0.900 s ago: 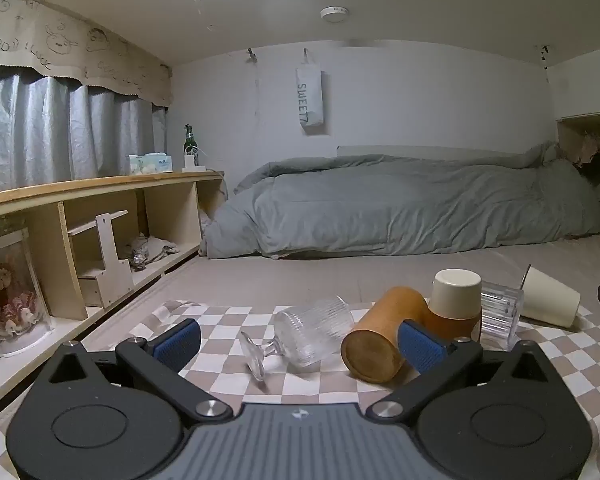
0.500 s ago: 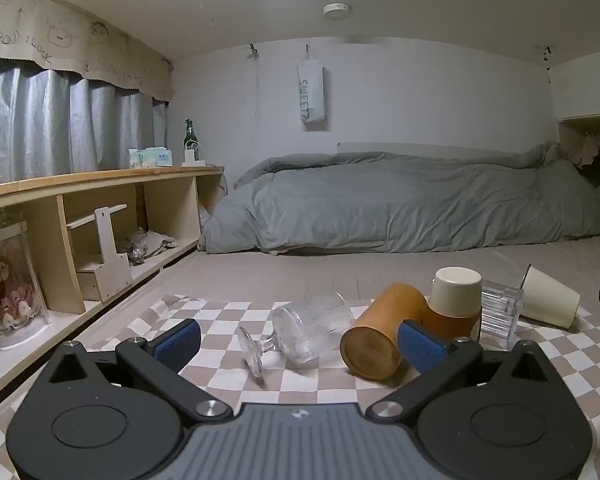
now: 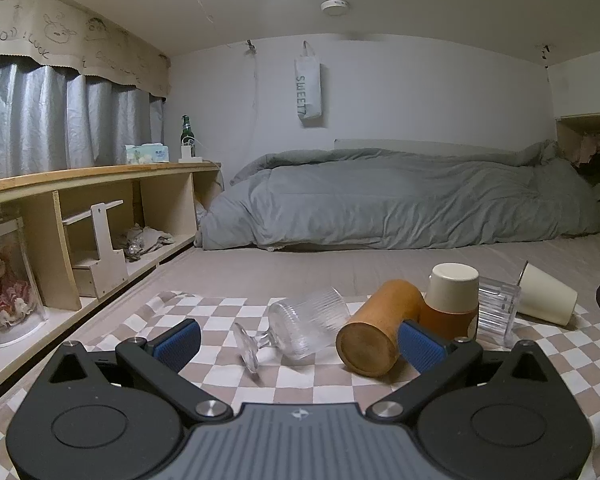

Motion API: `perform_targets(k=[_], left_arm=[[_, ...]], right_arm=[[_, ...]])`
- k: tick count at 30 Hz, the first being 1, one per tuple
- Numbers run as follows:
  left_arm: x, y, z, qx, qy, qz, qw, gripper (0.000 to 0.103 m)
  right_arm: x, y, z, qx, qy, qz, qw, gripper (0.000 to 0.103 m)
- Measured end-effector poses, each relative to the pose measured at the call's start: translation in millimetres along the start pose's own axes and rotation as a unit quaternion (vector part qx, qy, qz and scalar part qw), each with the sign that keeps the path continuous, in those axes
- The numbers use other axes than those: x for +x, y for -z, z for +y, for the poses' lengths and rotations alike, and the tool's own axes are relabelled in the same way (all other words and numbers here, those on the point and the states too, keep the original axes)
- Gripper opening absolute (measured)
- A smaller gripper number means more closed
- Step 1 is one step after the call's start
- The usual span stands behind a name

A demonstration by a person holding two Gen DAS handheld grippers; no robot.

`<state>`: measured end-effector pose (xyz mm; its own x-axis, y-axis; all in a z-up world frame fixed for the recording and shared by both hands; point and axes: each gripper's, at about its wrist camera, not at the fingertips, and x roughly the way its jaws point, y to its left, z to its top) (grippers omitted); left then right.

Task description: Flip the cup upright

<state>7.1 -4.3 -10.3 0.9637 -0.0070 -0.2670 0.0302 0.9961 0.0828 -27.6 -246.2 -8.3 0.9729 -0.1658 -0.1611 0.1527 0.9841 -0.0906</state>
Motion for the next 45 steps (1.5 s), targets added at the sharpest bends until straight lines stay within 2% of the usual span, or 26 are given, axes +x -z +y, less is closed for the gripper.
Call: perform_targets(k=[45], left_arm=[[0.2, -1.0, 0.6, -0.004, -0.001, 0.004, 1.0, 0.103]], right_arm=[[11.4, 1.9, 0.4, 0.006, -0.002, 0.016, 1.0, 0.103]])
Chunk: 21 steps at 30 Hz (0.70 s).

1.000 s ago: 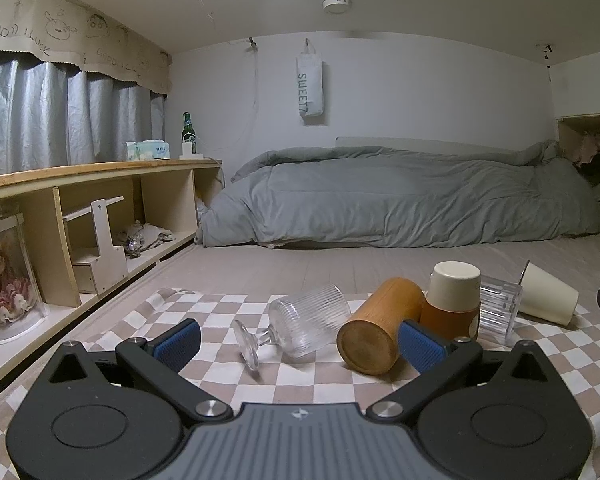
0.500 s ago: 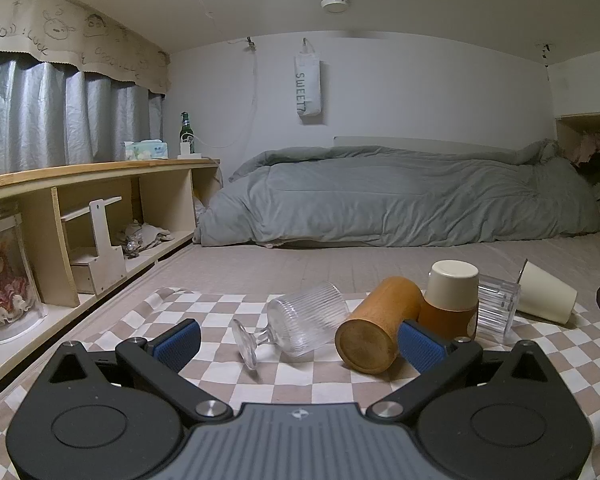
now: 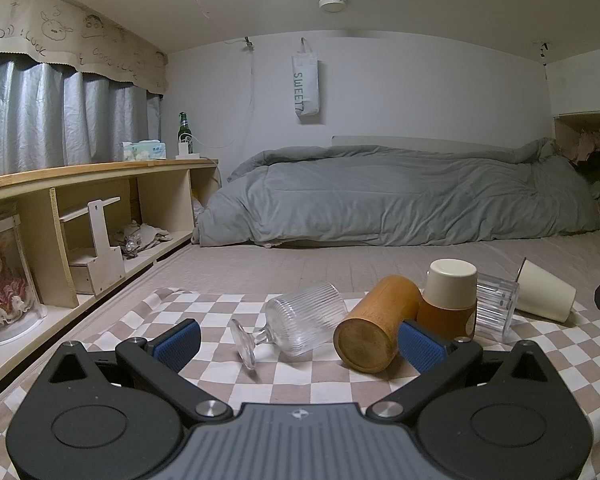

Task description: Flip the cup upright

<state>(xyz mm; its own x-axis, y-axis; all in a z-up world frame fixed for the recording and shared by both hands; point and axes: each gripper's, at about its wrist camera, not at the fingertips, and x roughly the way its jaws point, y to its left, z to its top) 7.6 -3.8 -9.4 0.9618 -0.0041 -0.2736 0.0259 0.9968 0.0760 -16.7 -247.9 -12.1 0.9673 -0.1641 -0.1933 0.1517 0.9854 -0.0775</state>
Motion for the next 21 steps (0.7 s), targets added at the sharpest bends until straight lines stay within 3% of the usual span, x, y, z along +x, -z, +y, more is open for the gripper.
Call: perform_targets(k=[21], left_arm=[[0.5, 0.3, -3.5, 0.003, 0.003, 0.0, 1.0, 0.103]], right_arm=[[0.4, -0.2, -0.7, 0.003, -0.002, 0.004, 1.0, 0.103]])
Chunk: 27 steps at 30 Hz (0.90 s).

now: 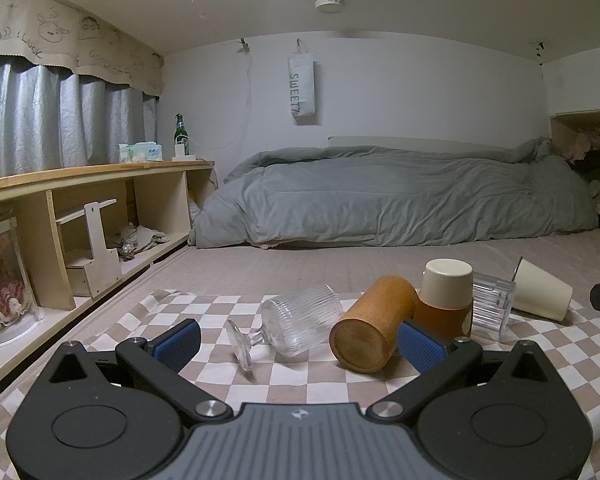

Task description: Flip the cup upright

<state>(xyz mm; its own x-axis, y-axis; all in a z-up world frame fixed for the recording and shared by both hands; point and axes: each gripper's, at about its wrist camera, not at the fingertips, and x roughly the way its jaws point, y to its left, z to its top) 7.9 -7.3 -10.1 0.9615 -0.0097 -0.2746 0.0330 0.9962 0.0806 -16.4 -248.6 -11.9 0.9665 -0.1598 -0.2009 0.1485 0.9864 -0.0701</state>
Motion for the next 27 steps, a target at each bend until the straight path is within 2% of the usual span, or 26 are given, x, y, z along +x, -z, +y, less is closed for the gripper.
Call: perform_targets(k=[13, 19, 27], left_arm=[[10.3, 1.8, 5.6, 0.0, -0.008, 0.003, 1.0, 0.103], [15.4, 2.1, 19.1, -0.018, -0.018, 0.001, 0.9997, 0.103], [20.3, 3.3, 24.0, -0.026, -0.021, -0.002, 0.9994, 0.103]], right_arm=[[14.8, 3.5, -2.1, 0.002, 0.004, 0.01, 1.0, 0.103], [41.2, 7.8, -3.4, -0.02, 0.009, 0.024, 0.999, 0.103], [84.2, 10.7, -23.8, -0.041, 0.049, 0.041, 0.997, 0.103]])
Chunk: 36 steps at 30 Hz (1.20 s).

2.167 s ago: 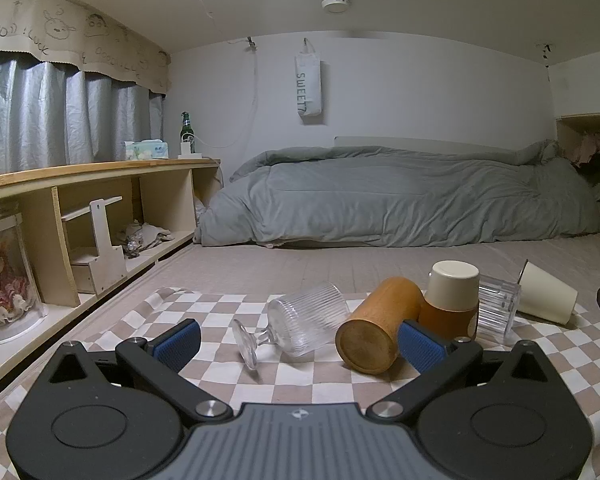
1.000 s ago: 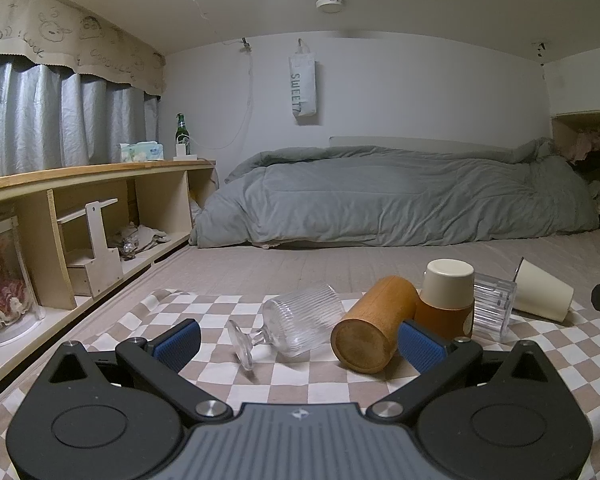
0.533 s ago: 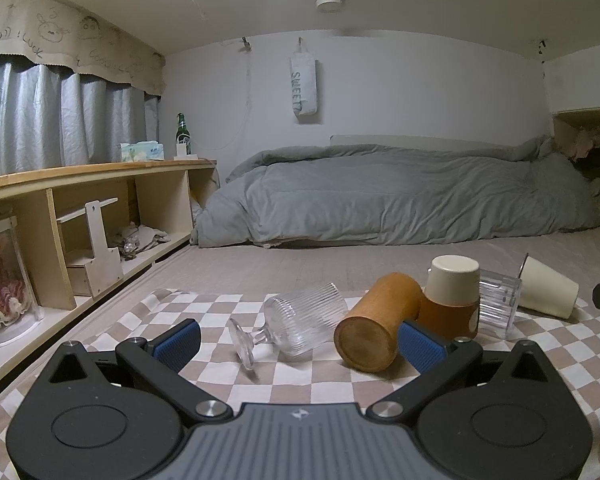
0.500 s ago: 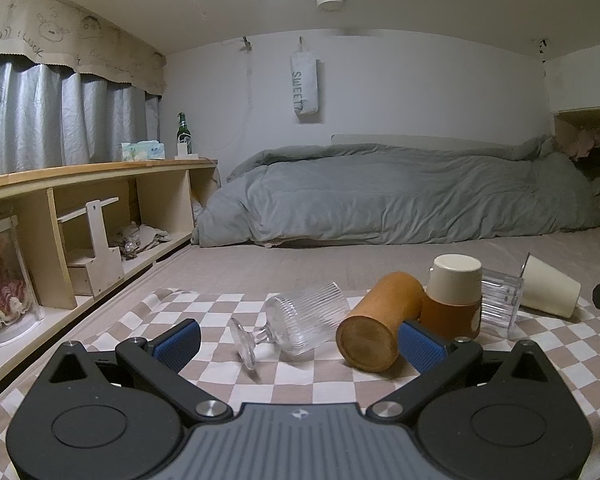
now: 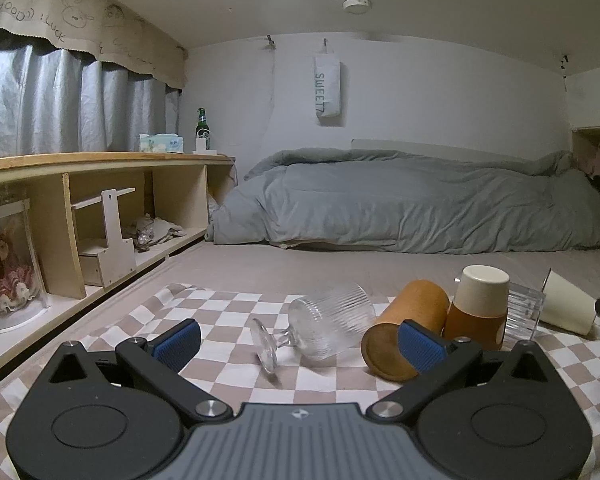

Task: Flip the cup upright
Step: 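Reach the right gripper to the cream paper cup and grasp its base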

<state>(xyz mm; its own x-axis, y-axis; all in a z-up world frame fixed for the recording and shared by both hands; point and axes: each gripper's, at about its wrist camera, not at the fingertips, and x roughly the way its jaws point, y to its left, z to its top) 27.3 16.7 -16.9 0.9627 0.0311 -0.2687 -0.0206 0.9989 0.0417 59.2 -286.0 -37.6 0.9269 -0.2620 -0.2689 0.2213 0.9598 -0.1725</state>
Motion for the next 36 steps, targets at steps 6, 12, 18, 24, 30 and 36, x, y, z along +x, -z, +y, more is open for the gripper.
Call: perform_targets(k=[6, 12, 18, 24, 30, 36], left_arm=[[5.4, 3.9, -3.2, 0.01, 0.006, 0.01, 0.9999, 0.103], [14.4, 9.1, -4.6, 0.017, 0.009, 0.02, 0.9996, 0.103], [22.8, 13.4, -5.2, 0.024, 0.013, 0.027, 0.9993, 0.103], [26.1, 16.0, -6.3, 0.022, 0.017, 0.035, 0.999, 0.103], [24.1, 16.0, -9.1, 0.021, 0.014, 0.04, 0.9989, 0.103], [21.4, 15.2, -9.7, 0.021, 0.019, 0.043, 0.9987, 0.103]], right_arm=[[46.7, 4.6, -18.0, -0.037, 0.031, 0.011, 0.999, 0.103], [87.6, 13.8, -25.9, -0.102, -0.006, 0.035, 0.994, 0.103], [121.6, 12.5, -24.7, -0.182, -0.026, 0.05, 0.982, 0.103], [138.6, 12.4, -20.6, -0.233, -0.066, 0.075, 0.967, 0.098], [128.3, 8.2, -19.3, -0.227, -0.08, 0.099, 0.966, 0.066], [90.9, 5.6, -23.8, -0.162, -0.098, 0.119, 0.975, 0.061]])
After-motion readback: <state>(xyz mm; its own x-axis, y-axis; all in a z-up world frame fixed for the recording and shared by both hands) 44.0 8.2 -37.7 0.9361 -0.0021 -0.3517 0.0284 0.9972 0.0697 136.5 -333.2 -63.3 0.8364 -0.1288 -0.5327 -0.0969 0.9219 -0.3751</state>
